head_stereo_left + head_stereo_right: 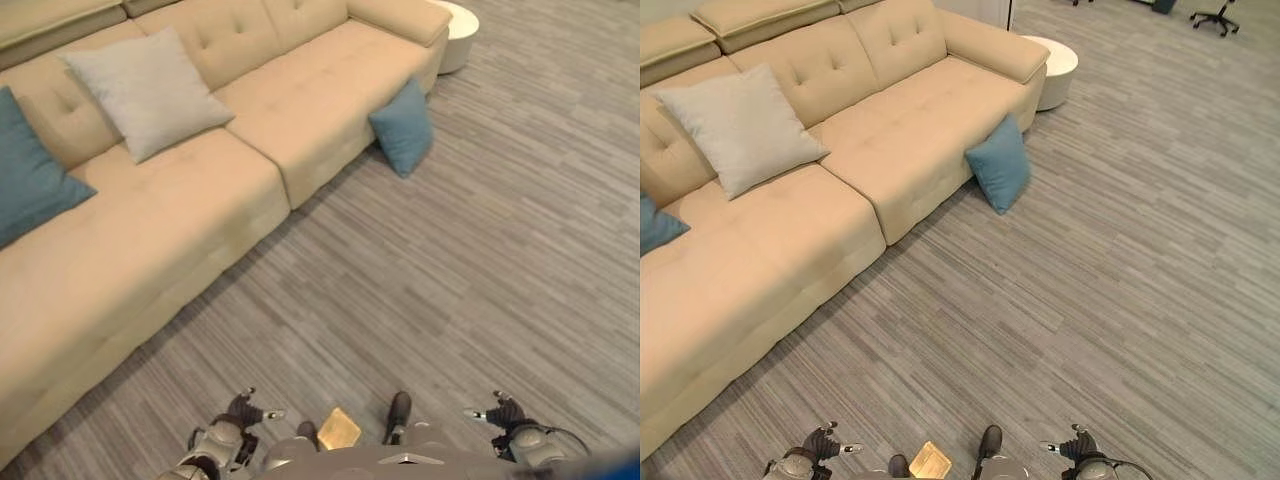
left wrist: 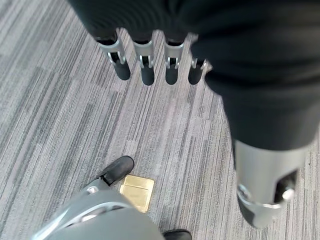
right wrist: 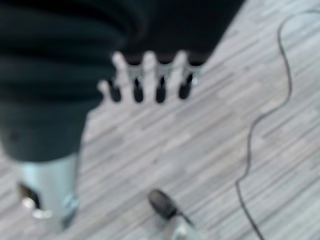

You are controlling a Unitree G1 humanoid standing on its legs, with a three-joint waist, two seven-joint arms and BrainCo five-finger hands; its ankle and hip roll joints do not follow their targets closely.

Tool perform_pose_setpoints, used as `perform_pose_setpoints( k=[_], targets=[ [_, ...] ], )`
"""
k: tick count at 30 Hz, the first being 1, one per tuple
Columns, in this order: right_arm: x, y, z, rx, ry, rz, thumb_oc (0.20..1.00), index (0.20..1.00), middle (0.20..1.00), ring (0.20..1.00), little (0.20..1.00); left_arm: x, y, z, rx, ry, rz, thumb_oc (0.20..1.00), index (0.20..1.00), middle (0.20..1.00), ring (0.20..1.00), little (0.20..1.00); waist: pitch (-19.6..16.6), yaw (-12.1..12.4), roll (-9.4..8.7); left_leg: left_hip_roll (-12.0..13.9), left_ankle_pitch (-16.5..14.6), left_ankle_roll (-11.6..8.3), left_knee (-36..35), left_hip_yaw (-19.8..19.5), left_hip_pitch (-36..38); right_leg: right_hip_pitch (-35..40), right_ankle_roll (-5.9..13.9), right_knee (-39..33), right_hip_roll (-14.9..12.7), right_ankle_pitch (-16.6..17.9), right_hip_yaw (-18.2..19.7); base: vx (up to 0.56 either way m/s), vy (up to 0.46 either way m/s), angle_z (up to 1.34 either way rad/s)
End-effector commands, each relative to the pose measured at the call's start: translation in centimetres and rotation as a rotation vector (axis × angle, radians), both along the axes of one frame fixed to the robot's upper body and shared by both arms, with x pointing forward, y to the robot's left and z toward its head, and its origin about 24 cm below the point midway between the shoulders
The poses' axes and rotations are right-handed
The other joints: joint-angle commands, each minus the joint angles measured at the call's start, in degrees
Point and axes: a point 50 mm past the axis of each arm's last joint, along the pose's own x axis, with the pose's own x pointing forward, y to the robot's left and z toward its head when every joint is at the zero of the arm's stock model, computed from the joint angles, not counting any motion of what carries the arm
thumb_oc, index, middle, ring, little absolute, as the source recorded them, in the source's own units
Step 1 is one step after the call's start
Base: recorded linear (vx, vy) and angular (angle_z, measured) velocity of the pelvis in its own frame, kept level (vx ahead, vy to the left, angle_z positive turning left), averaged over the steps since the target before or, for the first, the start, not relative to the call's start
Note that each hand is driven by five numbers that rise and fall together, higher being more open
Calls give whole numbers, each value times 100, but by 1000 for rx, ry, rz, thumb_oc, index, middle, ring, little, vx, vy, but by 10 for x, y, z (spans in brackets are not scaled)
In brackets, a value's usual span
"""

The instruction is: Pick up all the scattered cushions and arrange them neatly on the sofa.

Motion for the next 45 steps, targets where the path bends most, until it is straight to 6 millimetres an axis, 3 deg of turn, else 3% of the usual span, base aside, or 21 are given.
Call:
perform_pose_setpoints(
  k=[1, 2, 4, 6, 9, 11, 13, 15, 19, 20, 21, 22, 23, 26, 29, 31, 36, 39, 41, 43, 45],
  targets=[
    [17, -9, 8, -33, -49, -10, 1000, 1000, 1000, 1000, 1000, 18, -4, 4, -8, -36, -15, 1000, 1000, 1000, 1000, 1000, 57, -126, -142, -21, -307, -138, 989, -142, -333, -10, -244, 588, 6, -578, 78, 116, -208, -27],
    [19, -10, 10, -35, -63, -7, 1000, 1000, 1000, 1000, 1000, 23, -9, 5, -18, -53, -23, 1000, 1000, 1000, 1000, 1000, 161, -107, -193, 120, -86, -240, 1802, -220, -652, 118, -393, 531, 116, -650, 145, 74, -148, -8],
    [20, -12, 10, -41, -65, -4, 1000, 1000, 1000, 1000, 1000, 28, -11, 7, -21, -71, -26, 1000, 1000, 1000, 1000, 1000, 233, -75, -265, 70, 110, -227, 2189, -422, -976, 190, -468, 500, 150, -726, 183, 131, -186, -2],
    [19, -14, 11, -43, -66, -12, 1000, 1000, 1000, 1000, 1000, 31, -15, 7, -30, -81, -30, 1000, 1000, 1000, 1000, 1000, 253, -56, -310, -16, -15, -155, 2204, -476, -1236, 278, -465, 434, 160, -775, 225, 160, -110, -9],
    [15, -15, 10, -48, -57, -18, 1000, 1000, 1000, 1000, 1000, 29, -18, 6, -37, -73, -37, 1000, 1000, 1000, 1000, 1000, 231, -1, -367, -145, -130, -55, 1761, -422, -1509, 452, -417, 321, 197, -867, 317, 262, -54, -3],
    [14, -16, 10, -50, -54, -19, 1000, 1000, 1000, 1000, 1000, 27, -18, 5, -38, -70, -38, 1000, 1000, 1000, 1000, 1000, 217, 32, -359, -224, 26, -41, 1506, -437, -1661, 540, -398, 253, 247, -903, 351, 209, -6, -7],
    [14, -13, 8, -47, -53, -20, 1000, 1000, 1000, 1000, 1000, 23, -15, 4, -38, -62, -1, 1000, 1000, 1000, 1000, 1000, 180, 311, -291, -436, 662, -96, 662, -698, -2095, 897, -361, 122, 483, -1084, 627, 403, 1, -6],
    [14, -13, 8, -48, -52, -19, 1000, 1000, 1000, 1000, 1000, 21, -13, 4, -37, -58, 11, 1000, 1000, 1000, 1000, 1000, 174, 396, -303, -455, 725, -110, 673, -724, -2191, 972, -354, 154, 501, -1146, 713, 281, 40, -43],
    [13, -7, 6, -34, -38, 15, 1000, 1000, 1000, 1000, 1000, 0, -6, -2, -32, -2, 72, 1000, 1000, 1000, 1000, 1000, -57, 602, -352, -559, 459, 150, 729, -767, -1953, 1051, -175, 793, 276, -1347, 869, 396, 167, -93],
    [17, -5, 7, -27, -46, 25, 1000, 1000, 1000, 1000, 1000, 1, -5, -2, -28, -2, 70, 1000, 1000, 1000, 1000, 1000, -63, 634, -376, -571, 364, 212, 790, -680, -1900, 961, -53, 1132, 172, -1275, 854, 279, 153, -86],
    [29, -1, 10, -17, -77, 41, 1000, 1000, 1000, 1000, 1000, 9, -2, 1, -16, -21, 52, 1000, 1000, 1000, 1000, 1000, 35, 557, -380, -611, 174, 376, 885, -540, -1708, 449, 239, 2222, -84, -772, 914, 276, 152, -77],
    [29, -1, 10, -17, -77, 41, 1000, 1000, 1000, 1000, 1000, 9, -2, 1, -17, -21, 52, 1000, 1000, 1000, 1000, 1000, 21, 559, -373, -602, 182, 374, 882, -539, -1725, 433, 236, 2214, -74, -759, 916, 347, 152, -50],
    [32, 2, 11, -4, -92, 45, 1000, 1000, 1000, 1000, 1000, 16, 1, 4, 1, -38, 25, 1000, 1000, 1000, 1000, 1000, 94, 411, -283, -580, 12, 444, 865, -555, -1415, -55, 270, 2979, -80, -496, 988, 175, 57, -25],
    [33, 3, 11, 1, -98, 45, 1000, 1000, 1000, 1000, 1000, 22, 2, 7, 10, -56, 11, 1000, 1000, 1000, 1000, 1000, 158, 239, -166, -574, -132, 465, 777, -650, -1061, -512, 164, 3275, 20, -607, 968, 292, 48, 5],
    [35, 4, 12, 1, -104, 49, 1000, 1000, 1000, 1000, 1000, 31, 1, 10, 11, -84, 6, 1000, 1000, 1000, 1000, 1000, 202, 70, -115, -550, -373, 412, 577, -741, -561, -899, -33, 2375, -59, -728, 577, 387, -118, 28],
    [34, 4, 11, -2, -92, 62, 1000, 1000, 1000, 1000, 1000, 31, 1, 11, 9, -89, 11, 1000, 1000, 1000, 1000, 1000, 225, -24, -167, -531, -581, 269, 464, -747, -143, -1066, 22, 1103, -191, -398, 218, 458, -203, -1],
    [25, 3, 8, -7, -62, 76, 1000, 1000, 1000, 1000, 1000, 24, -1, 7, 12, -60, -14, 1000, 1000, 1000, 1000, 1000, 115, -183, -175, -415, -761, 124, 410, -875, 336, -985, 28, 748, -90, -143, 345, 395, -195, 10],
    [19, 3, 6, -4, -44, 78, 1000, 1000, 1000, 1000, 1000, 19, -6, 4, -6, -43, -19, 1000, 1000, 1000, 1000, 1000, 4, -237, -101, -136, -269, -123, 1007, -905, 278, -730, -224, 765, 190, -252, 437, 318, -238, 21],
    [23, 1, 8, -5, -74, 58, 1000, 1000, 1000, 1000, 1000, 26, -13, 6, -23, -58, -48, 1000, 1000, 1000, 1000, 1000, 225, -152, -258, -16, 444, -190, 3123, -1026, -659, -277, -534, 659, 348, -445, 644, 286, -404, -8],
    [27, -2, 11, -13, -86, 45, 1000, 1000, 1000, 1000, 1000, 30, -12, 7, -14, -68, -43, 1000, 1000, 1000, 1000, 1000, 320, -90, -413, -11, 580, -126, 3615, -903, -1115, -48, -653, 605, 339, -576, 707, 296, -306, -11],
    [27, -3, 11, -14, -84, 41, 1000, 1000, 1000, 1000, 1000, 31, -14, 7, -20, -70, -40, 1000, 1000, 1000, 1000, 1000, 372, 40, -458, -136, 237, -16, 3580, -792, -1636, 240, -677, 532, 398, -707, 821, 401, -181, -43]
  ],
)
